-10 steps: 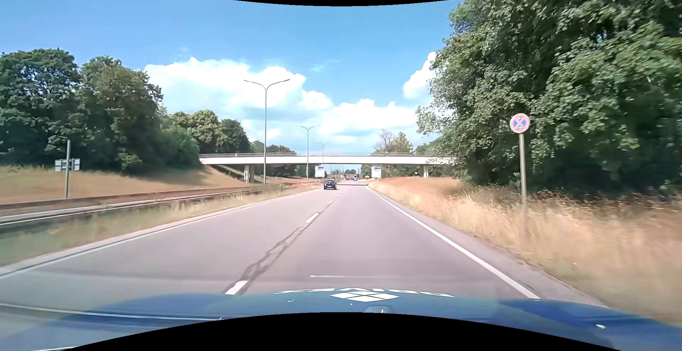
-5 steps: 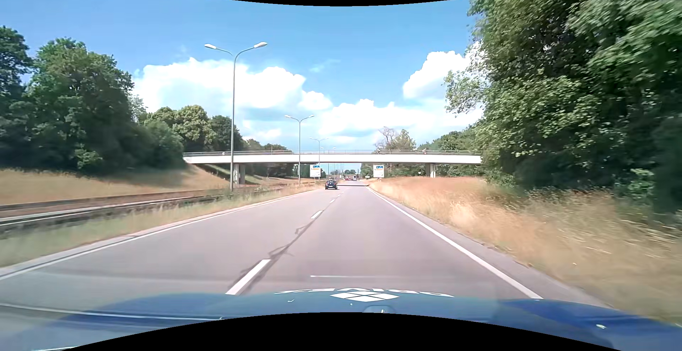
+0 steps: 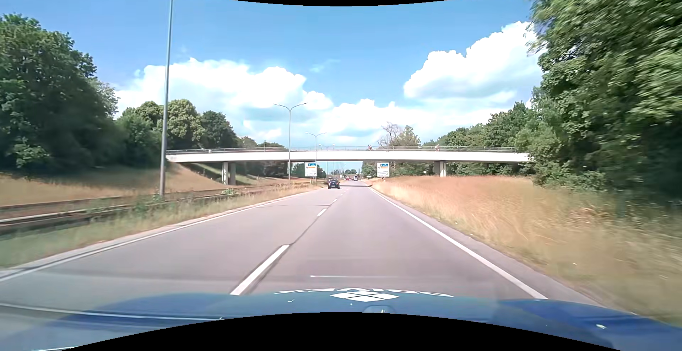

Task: Follow the waypoints while adhering to traffic rules and regulations

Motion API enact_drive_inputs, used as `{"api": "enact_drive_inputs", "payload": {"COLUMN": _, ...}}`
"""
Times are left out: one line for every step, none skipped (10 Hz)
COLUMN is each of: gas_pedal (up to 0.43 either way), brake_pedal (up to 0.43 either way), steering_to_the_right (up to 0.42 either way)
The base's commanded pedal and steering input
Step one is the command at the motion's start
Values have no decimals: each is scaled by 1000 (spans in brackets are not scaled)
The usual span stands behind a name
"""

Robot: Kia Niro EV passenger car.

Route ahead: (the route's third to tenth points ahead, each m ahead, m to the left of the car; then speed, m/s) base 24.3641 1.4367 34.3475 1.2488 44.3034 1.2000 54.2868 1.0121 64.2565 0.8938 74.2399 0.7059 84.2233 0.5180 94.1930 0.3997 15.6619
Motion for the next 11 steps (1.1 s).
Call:
{"api": "enact_drive_inputs", "payload": {"gas_pedal": 177, "brake_pedal": 0, "steering_to_the_right": -5}}
{"api": "enact_drive_inputs", "payload": {"gas_pedal": 177, "brake_pedal": 0, "steering_to_the_right": -5}}
{"api": "enact_drive_inputs", "payload": {"gas_pedal": 177, "brake_pedal": 0, "steering_to_the_right": -5}}
{"api": "enact_drive_inputs", "payload": {"gas_pedal": 177, "brake_pedal": 0, "steering_to_the_right": -5}}
{"api": "enact_drive_inputs", "payload": {"gas_pedal": 177, "brake_pedal": 0, "steering_to_the_right": -5}}
{"api": "enact_drive_inputs", "payload": {"gas_pedal": 177, "brake_pedal": 0, "steering_to_the_right": -5}}
{"api": "enact_drive_inputs", "payload": {"gas_pedal": 177, "brake_pedal": 0, "steering_to_the_right": -5}}
{"api": "enact_drive_inputs", "payload": {"gas_pedal": 177, "brake_pedal": 0, "steering_to_the_right": -5}}
{"api": "enact_drive_inputs", "payload": {"gas_pedal": 177, "brake_pedal": 0, "steering_to_the_right": -7}}
{"api": "enact_drive_inputs", "payload": {"gas_pedal": 177, "brake_pedal": 0, "steering_to_the_right": -8}}
{"api": "enact_drive_inputs", "payload": {"gas_pedal": 177, "brake_pedal": 0, "steering_to_the_right": -8}}
